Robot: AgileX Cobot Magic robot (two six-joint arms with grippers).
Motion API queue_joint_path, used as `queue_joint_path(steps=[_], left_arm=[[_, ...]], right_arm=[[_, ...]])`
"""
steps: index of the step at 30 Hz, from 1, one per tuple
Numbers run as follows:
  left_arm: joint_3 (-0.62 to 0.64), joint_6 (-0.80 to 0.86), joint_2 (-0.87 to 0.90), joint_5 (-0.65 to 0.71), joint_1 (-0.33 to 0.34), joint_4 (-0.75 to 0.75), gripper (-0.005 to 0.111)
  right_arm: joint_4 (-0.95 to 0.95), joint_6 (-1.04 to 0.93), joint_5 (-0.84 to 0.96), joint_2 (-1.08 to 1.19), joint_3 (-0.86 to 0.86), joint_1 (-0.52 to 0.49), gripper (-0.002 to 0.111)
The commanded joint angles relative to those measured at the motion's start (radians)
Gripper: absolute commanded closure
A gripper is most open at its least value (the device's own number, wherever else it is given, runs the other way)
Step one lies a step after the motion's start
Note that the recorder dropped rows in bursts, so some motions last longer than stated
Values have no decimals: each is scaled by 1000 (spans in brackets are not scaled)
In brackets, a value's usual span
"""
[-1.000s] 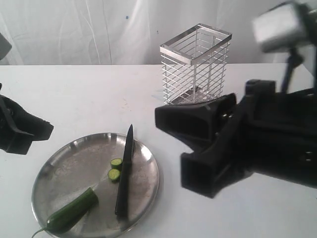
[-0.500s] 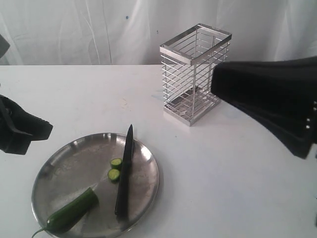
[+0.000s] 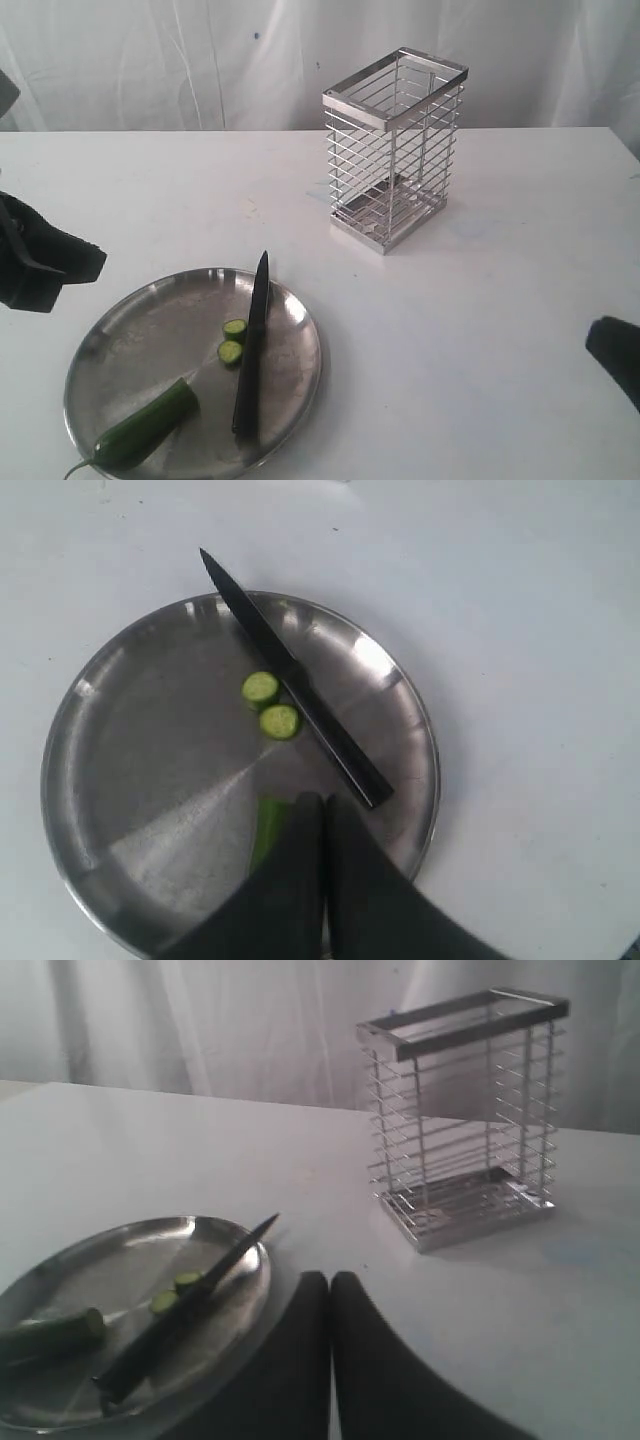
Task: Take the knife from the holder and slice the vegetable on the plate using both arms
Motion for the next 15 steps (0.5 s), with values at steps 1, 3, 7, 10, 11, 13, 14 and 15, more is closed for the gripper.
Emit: queue_joint_path(steps=[1, 3, 7, 10, 11, 13, 14, 15], left_arm=[[5, -8, -8, 15, -3, -12, 107], [5, -8, -8, 15, -3, -12, 107], [5, -8, -8, 14, -3, -12, 107], [5, -8, -8, 11, -3, -12, 107], [5, -8, -8, 11, -3, -12, 107], [5, -8, -8, 11, -3, -12, 107], [5, -8, -8, 11, -3, -12, 107], [5, -8, -8, 11, -3, -12, 107]], right_arm=[[6, 1, -32, -130, 118, -75, 108], [8, 14, -30, -177, 124, -94, 108], [8, 14, 55, -183, 124, -121, 108], [8, 14, 64, -183, 124, -121, 108], [8, 14, 64, -183, 124, -121, 108], [10, 14, 69, -183, 124, -121, 108], [15, 14, 69, -183, 124, -121, 108], [17, 14, 71, -183, 124, -121, 108]])
